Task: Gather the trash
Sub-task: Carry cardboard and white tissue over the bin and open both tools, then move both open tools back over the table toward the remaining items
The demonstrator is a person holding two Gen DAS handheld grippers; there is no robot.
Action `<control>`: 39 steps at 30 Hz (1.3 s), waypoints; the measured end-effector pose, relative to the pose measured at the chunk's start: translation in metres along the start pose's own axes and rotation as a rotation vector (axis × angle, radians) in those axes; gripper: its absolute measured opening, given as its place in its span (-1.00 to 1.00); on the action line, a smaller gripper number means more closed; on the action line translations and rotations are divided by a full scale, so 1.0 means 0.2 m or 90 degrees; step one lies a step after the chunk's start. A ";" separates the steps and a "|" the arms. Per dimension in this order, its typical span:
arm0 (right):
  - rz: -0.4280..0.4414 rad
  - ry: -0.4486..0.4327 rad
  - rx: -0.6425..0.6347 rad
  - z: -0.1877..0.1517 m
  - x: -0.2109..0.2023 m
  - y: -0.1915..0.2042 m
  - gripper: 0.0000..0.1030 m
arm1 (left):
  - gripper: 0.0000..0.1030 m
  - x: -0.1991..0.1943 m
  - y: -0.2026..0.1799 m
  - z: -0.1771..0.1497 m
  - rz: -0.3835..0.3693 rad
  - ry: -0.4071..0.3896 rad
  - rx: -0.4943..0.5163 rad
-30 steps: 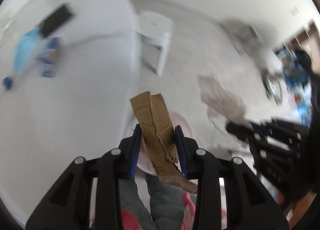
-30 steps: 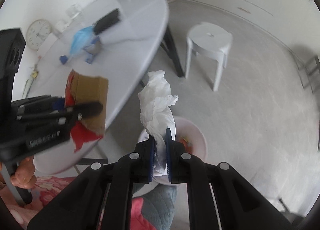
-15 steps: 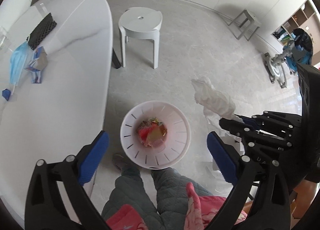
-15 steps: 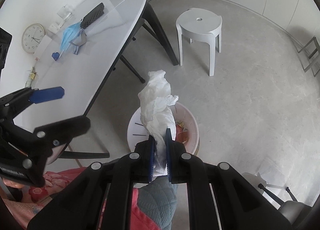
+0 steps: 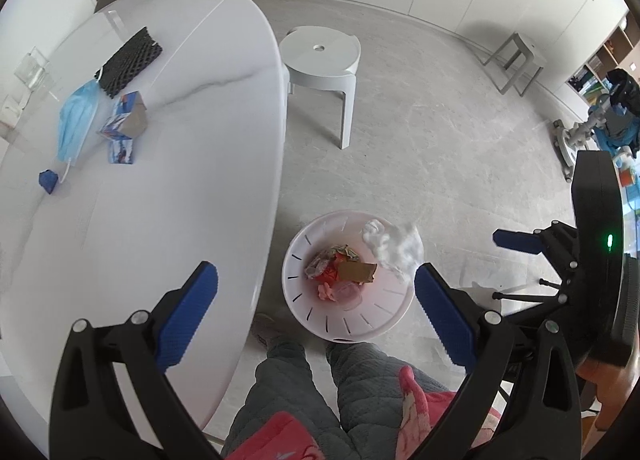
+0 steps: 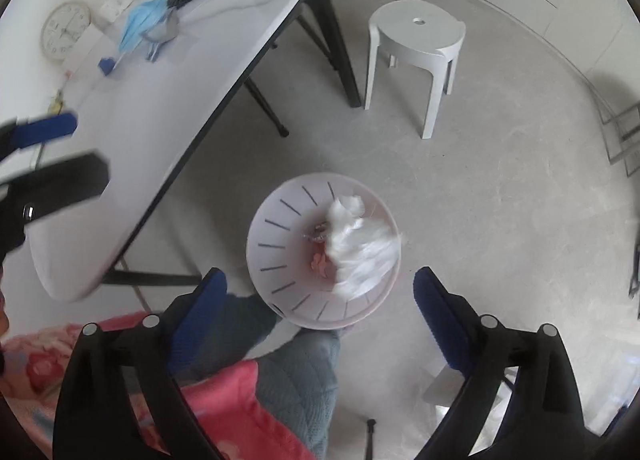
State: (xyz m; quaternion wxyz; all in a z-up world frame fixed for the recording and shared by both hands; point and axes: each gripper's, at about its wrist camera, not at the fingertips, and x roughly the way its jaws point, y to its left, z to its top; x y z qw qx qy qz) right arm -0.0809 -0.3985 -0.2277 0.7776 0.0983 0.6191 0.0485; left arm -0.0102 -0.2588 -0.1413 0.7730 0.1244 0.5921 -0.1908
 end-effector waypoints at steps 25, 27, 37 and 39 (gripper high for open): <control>0.029 -0.095 -0.162 0.45 -0.23 0.28 0.95 | 0.84 -0.14 0.57 -0.06 0.093 -0.064 -0.247; 0.036 -0.095 -0.180 0.50 -0.21 0.37 0.95 | 0.84 -0.15 0.66 -0.08 0.103 -0.064 -0.270; 0.057 -0.095 -0.151 0.76 -0.07 0.79 0.95 | 0.84 -0.12 1.17 -0.11 0.170 -0.106 -0.251; 0.061 -0.094 -0.113 0.84 -0.01 0.87 0.95 | 0.84 -0.07 1.31 -0.10 0.177 -0.112 -0.206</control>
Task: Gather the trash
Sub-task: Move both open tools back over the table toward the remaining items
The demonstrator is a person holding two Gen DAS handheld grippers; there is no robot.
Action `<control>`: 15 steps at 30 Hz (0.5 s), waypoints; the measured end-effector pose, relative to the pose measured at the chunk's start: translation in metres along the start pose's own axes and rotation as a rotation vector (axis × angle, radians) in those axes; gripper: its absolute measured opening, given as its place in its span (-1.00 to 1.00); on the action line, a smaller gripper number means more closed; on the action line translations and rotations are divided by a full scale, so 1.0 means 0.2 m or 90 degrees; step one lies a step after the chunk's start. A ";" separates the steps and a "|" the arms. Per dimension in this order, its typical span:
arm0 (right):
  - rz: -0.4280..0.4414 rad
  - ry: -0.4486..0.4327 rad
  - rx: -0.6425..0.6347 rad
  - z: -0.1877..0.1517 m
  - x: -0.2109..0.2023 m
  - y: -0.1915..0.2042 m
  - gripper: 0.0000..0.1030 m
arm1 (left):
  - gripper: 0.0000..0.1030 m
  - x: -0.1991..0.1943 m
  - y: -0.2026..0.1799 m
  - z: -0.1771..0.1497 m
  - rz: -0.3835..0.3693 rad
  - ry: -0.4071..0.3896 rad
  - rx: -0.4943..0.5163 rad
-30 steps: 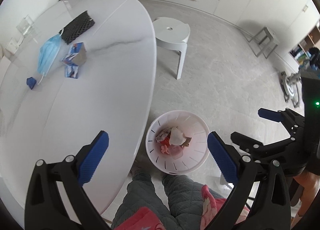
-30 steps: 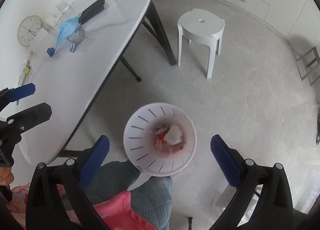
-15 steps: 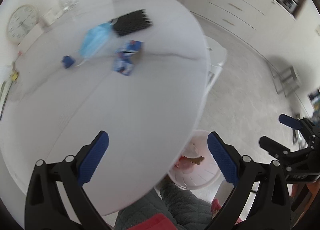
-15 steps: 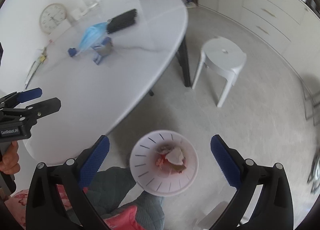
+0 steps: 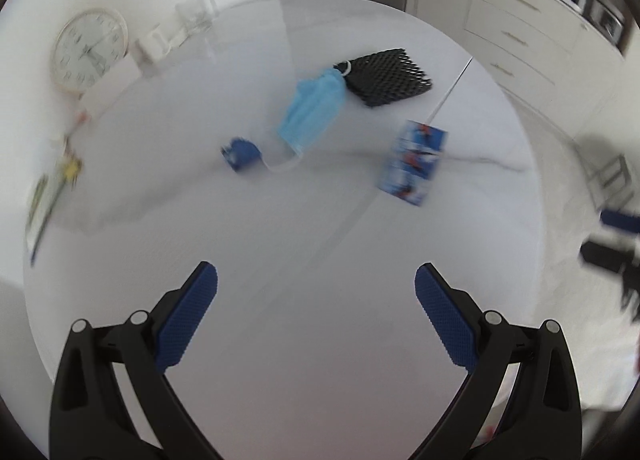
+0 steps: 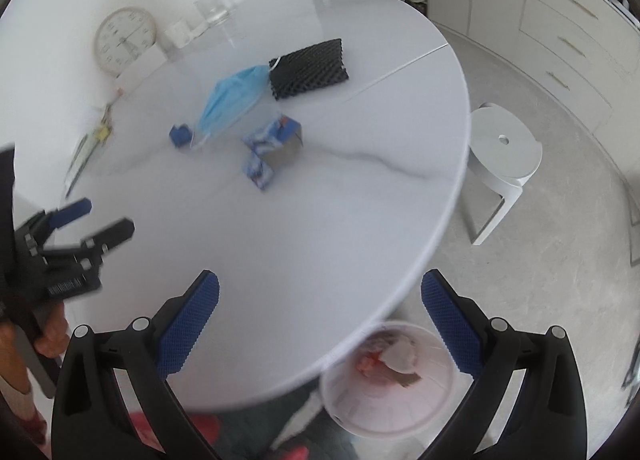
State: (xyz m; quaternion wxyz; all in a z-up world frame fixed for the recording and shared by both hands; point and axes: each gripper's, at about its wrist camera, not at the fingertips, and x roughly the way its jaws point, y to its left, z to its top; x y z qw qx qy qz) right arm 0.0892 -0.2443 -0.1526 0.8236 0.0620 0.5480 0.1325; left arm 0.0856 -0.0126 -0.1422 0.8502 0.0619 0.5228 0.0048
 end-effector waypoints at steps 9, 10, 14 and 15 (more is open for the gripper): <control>0.008 -0.002 0.193 0.25 0.42 0.24 0.95 | 0.84 0.41 0.36 0.20 -0.039 -0.045 0.200; 0.003 -0.002 0.210 0.26 0.45 0.25 0.95 | 0.84 0.44 0.37 0.22 -0.038 -0.049 0.219; -0.013 -0.011 0.274 0.31 0.55 0.27 0.95 | 0.84 0.59 0.41 0.28 -0.057 -0.064 0.315; -0.015 -0.013 0.281 0.32 0.56 0.27 0.95 | 0.84 0.61 0.42 0.29 -0.061 -0.067 0.328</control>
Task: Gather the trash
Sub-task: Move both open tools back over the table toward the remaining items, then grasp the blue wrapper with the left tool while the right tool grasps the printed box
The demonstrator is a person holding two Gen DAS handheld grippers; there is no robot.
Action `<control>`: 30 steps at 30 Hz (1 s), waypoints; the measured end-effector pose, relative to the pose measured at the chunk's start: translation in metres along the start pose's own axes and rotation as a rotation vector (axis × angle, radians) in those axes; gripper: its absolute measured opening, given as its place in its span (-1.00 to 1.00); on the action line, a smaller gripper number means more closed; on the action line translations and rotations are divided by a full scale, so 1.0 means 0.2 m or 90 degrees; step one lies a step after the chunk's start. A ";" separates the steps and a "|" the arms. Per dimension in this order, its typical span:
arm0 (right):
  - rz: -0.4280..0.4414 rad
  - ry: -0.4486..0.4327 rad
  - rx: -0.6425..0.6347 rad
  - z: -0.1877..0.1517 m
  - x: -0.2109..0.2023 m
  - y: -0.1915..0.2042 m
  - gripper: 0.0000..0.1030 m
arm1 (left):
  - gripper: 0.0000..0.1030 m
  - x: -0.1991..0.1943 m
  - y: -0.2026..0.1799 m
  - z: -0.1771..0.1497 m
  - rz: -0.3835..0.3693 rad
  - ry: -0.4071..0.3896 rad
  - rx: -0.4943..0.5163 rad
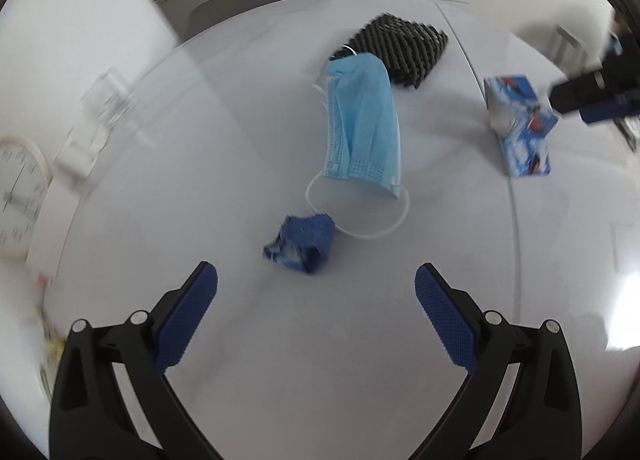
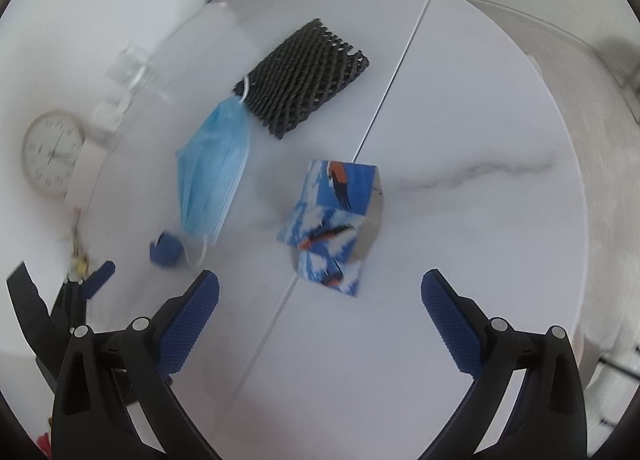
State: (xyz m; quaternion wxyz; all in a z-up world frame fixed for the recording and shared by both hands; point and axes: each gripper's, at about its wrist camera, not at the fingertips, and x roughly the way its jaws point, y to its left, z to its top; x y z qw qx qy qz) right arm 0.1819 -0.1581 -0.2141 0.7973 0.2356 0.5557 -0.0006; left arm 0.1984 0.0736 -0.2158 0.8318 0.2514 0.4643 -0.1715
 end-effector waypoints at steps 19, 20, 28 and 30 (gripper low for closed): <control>-0.054 0.000 0.029 0.08 0.16 0.05 0.95 | 0.44 0.25 0.18 -0.01 -0.161 -0.025 -0.016; -0.054 0.001 0.029 0.09 0.17 0.06 0.95 | 0.32 0.25 0.20 -0.01 -0.168 -0.030 -0.022; -0.039 -0.004 0.025 0.09 0.15 0.04 0.95 | -0.29 0.24 0.22 0.01 -0.186 -0.044 -0.012; -0.039 -0.005 0.022 0.09 0.15 0.05 0.95 | -0.34 0.23 0.22 0.00 -0.187 -0.044 -0.013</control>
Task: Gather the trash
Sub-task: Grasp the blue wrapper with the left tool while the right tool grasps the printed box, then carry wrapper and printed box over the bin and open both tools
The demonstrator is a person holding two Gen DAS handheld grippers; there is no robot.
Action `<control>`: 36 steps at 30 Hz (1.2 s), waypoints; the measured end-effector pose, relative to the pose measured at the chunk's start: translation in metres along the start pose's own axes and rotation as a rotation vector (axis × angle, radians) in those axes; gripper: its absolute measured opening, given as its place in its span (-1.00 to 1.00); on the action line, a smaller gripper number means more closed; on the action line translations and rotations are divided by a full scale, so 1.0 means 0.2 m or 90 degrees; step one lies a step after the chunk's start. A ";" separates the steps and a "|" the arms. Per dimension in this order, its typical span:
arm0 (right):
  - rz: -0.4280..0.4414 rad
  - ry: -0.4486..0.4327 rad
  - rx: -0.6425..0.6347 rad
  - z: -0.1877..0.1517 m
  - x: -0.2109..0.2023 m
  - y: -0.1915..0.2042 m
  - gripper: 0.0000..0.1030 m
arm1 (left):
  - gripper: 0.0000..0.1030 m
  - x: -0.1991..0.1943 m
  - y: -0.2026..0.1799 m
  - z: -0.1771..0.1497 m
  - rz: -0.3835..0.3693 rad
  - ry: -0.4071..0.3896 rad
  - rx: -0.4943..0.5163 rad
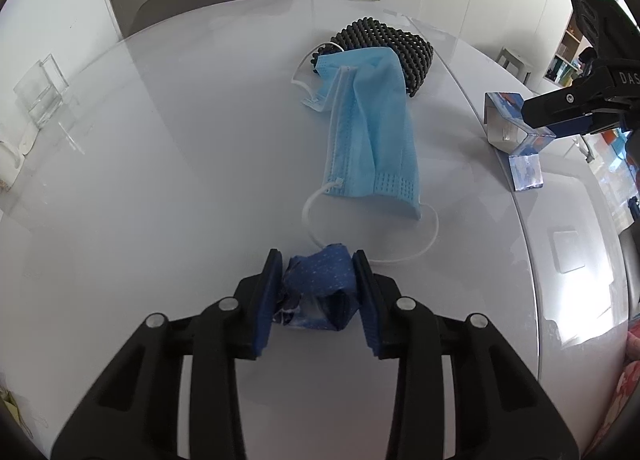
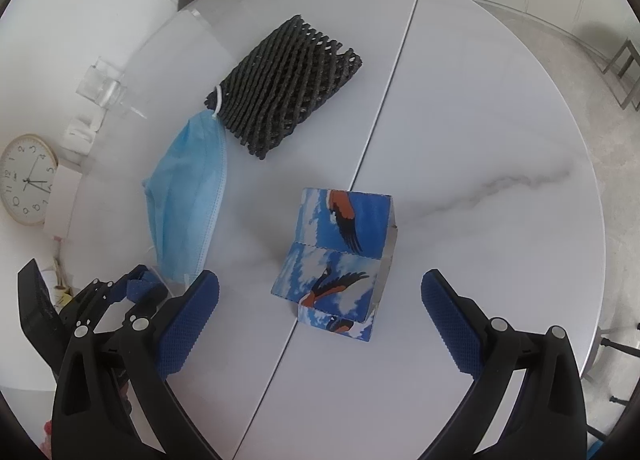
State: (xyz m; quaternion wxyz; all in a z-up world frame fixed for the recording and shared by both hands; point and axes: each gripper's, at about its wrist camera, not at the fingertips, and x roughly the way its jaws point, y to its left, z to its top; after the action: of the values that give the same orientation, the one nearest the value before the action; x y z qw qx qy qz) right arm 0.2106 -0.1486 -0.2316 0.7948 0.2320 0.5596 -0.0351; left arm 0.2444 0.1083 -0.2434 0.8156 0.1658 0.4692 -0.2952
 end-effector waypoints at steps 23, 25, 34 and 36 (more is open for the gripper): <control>-0.018 0.022 -0.101 -0.01 0.01 -0.01 -0.04 | -0.34 -0.36 -0.34 -0.18 0.065 0.024 -0.214; 0.019 0.022 -0.101 -0.03 -0.05 -0.06 -0.04 | -0.34 -0.38 -0.42 -0.16 0.061 0.026 -0.226; 0.063 0.013 -0.126 -0.22 -0.51 -0.48 -0.04 | -0.34 -0.45 -1.03 0.05 -0.017 0.025 -0.175; 0.052 0.007 -0.120 -0.28 -0.64 -0.64 -0.04 | -0.34 -0.44 -1.19 0.11 -0.041 0.023 -0.154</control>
State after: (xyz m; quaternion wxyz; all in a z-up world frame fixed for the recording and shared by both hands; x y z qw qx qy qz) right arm 0.0732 -0.2655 -0.1737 0.8110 0.1790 0.5547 0.0509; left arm 0.0735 -0.0597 -0.1540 0.8114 0.0562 0.5209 -0.2591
